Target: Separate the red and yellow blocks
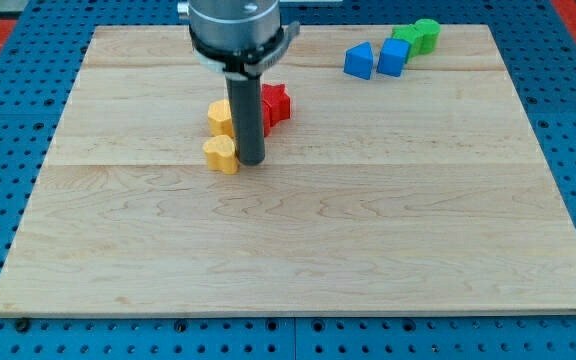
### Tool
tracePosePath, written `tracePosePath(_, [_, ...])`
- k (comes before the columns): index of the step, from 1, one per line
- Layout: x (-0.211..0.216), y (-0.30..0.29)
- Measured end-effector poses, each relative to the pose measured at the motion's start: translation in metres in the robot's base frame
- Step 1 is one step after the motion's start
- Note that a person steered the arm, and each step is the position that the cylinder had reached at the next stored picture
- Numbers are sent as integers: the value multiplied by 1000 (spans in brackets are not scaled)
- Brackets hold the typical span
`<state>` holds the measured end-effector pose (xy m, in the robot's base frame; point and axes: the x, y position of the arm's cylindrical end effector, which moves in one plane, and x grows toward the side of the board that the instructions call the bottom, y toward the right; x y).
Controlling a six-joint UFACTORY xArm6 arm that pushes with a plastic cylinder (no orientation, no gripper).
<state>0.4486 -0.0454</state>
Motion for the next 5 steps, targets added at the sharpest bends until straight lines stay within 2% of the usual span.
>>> tracePosePath(1, [15, -13])
tracePosePath(2, [-23, -66])
tracePosePath(3, [-69, -66])
tracePosePath(4, [-80, -40])
tracePosePath(5, [-79, 44])
